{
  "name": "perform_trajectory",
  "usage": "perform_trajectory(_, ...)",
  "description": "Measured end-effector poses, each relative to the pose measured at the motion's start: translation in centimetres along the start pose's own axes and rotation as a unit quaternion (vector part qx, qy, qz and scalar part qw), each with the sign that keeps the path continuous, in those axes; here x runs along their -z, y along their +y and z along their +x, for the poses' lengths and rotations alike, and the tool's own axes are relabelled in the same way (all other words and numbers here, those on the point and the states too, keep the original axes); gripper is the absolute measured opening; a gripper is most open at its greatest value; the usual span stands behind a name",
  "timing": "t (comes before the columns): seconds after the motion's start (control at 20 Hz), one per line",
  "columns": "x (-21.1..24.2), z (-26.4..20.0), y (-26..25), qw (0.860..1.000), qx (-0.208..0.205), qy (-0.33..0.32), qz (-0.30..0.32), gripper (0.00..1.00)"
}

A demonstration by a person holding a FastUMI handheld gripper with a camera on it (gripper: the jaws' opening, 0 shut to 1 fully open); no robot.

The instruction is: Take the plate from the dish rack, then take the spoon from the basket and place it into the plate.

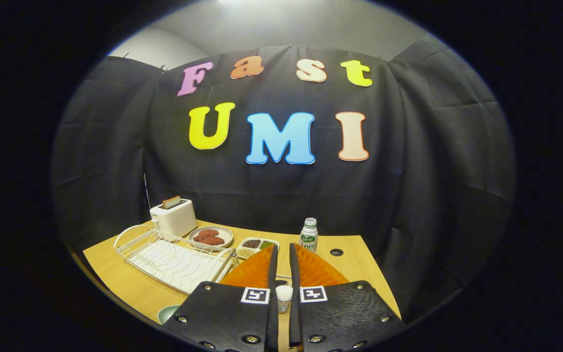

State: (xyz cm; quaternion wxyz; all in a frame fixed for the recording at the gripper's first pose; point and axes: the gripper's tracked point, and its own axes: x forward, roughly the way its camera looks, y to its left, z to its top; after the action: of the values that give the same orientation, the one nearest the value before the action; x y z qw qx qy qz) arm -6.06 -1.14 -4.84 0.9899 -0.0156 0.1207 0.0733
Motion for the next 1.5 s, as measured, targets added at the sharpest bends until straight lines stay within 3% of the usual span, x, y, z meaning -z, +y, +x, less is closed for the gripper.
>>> perform_trajectory(0.45, 2.1, -4.2, 2.5, 0.999, 0.009, 0.048, -0.02, 0.08)
perform_trajectory(0.9, 6.8, -4.1, 8.4, 0.993, -0.047, 0.111, 0.005, 0.08)
perform_trajectory(1.5, 10.9, -2.5, 14.9, 0.975, -0.13, 0.18, -0.026, 0.08)
